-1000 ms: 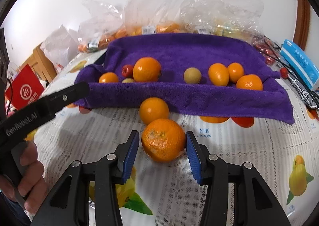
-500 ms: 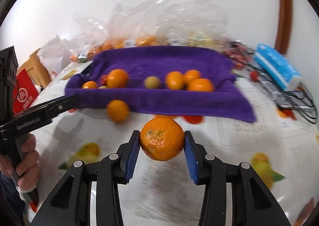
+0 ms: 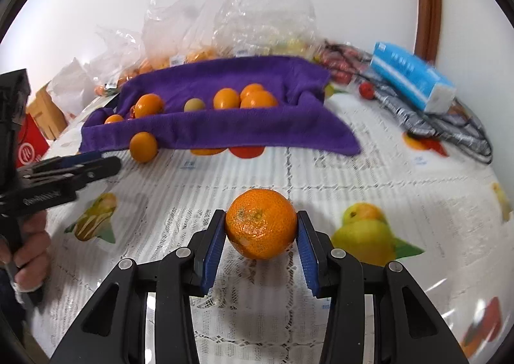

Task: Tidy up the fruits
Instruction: 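Grasp an orange in front of the towel with the left tool while the right tool holds the mandarin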

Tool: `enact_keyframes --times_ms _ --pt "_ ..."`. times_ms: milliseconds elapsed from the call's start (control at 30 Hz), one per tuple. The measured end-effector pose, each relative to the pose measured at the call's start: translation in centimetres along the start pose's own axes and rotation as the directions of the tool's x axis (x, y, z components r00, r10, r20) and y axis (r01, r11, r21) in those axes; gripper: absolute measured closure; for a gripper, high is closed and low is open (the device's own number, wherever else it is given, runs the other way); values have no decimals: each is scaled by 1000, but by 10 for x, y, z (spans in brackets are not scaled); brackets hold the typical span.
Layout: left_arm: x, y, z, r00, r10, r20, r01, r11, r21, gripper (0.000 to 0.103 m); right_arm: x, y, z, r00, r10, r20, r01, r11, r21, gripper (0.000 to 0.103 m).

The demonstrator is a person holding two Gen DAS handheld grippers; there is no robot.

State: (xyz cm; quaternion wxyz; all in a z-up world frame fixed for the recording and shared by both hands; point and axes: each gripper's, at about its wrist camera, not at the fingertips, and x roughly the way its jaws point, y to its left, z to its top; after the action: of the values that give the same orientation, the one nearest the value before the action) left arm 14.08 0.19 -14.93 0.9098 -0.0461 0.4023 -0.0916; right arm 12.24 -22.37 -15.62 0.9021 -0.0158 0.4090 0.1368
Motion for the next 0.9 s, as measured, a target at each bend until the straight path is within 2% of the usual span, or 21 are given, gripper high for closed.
enact_keyframes --times_ms 100,167,400,500,600,700,900 --pt "10 -8 7 1000 12 -12 -12 1000 -19 47 1 0 -1 1000 -19 -3 19 1000 6 60" --pt "18 -12 10 999 22 -31 -23 999 -29 51 1 0 -1 1000 1 -6 -1 1000 2 60" --pt "29 -24 17 996 72 -47 -74 997 -33 55 5 1 -1 1000 15 -27 -15 1000 -2 60" --pt "30 -26 17 994 93 -48 -95 995 -33 62 6 -1 -1 999 29 -33 -29 1000 12 60" --pt "28 -20 17 996 78 -43 -81 995 -61 69 8 -3 0 998 46 -45 -45 999 19 60" --pt "28 -16 17 997 61 -39 -64 995 -81 69 10 1 0 998 31 -55 -31 1000 3 59" --pt "30 -22 17 995 88 -45 -91 994 -59 69 11 0 0 998 34 -55 -33 999 6 59"
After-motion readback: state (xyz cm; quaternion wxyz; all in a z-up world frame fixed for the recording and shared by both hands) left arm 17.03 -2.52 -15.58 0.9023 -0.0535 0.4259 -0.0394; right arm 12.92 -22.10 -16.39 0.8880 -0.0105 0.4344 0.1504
